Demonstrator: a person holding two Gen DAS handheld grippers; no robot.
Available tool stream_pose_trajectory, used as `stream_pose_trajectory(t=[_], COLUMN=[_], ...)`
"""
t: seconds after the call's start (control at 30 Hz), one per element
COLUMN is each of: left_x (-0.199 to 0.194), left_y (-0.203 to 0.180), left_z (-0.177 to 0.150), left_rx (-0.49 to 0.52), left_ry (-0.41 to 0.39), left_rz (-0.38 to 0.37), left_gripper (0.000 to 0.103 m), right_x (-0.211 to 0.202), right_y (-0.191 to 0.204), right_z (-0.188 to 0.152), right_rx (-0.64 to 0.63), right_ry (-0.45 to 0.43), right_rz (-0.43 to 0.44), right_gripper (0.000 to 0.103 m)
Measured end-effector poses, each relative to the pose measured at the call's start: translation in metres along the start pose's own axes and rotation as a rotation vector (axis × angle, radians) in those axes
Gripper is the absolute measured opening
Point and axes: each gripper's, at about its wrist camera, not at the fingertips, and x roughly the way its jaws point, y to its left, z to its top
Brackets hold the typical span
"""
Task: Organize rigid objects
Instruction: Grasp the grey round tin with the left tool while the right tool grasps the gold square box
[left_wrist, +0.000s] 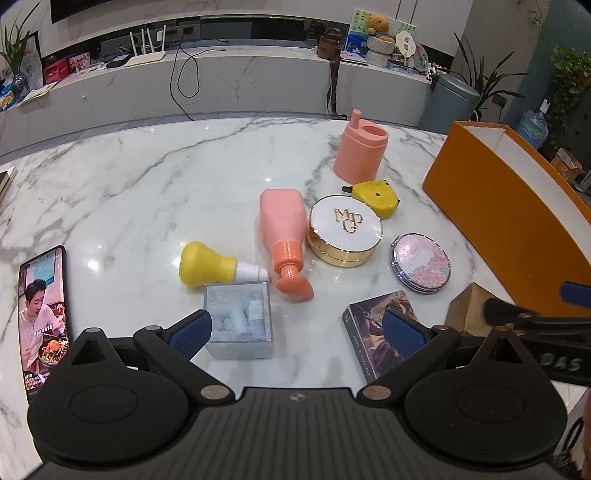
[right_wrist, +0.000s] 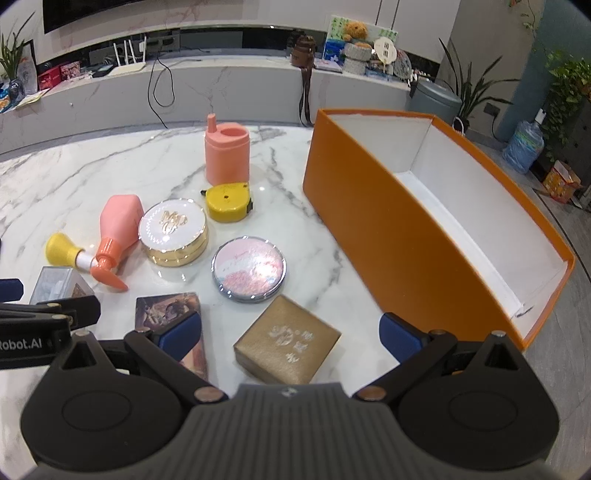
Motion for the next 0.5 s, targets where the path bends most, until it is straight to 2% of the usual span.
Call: stream_pose_trajectory(t=[0.07, 0.27, 0.5], left_x=[0.003, 0.008, 0.004], left_y=[0.001, -0.005, -0.019], left_z=[-0.001, -0.016, -0.042], left_rx=[0.002, 0.053, 0.149], left_ry=[0.003, 0.034, 0.033], left_rz=[0.000, -0.008, -0.057], left_gripper=[0.103, 0.103, 0.103], right_x=[0.000, 0.003, 0.012], right_y=[-0.008, -0.036, -0.042], right_z=[-0.001, -0.014, -0.026], right_rx=[-0.004, -0.050, -0.153], right_ry=[-0.016, -0.079, -0.075], right_rz=[0.006, 0.165, 0.208], right_gripper=[0.101, 0.101, 0.101])
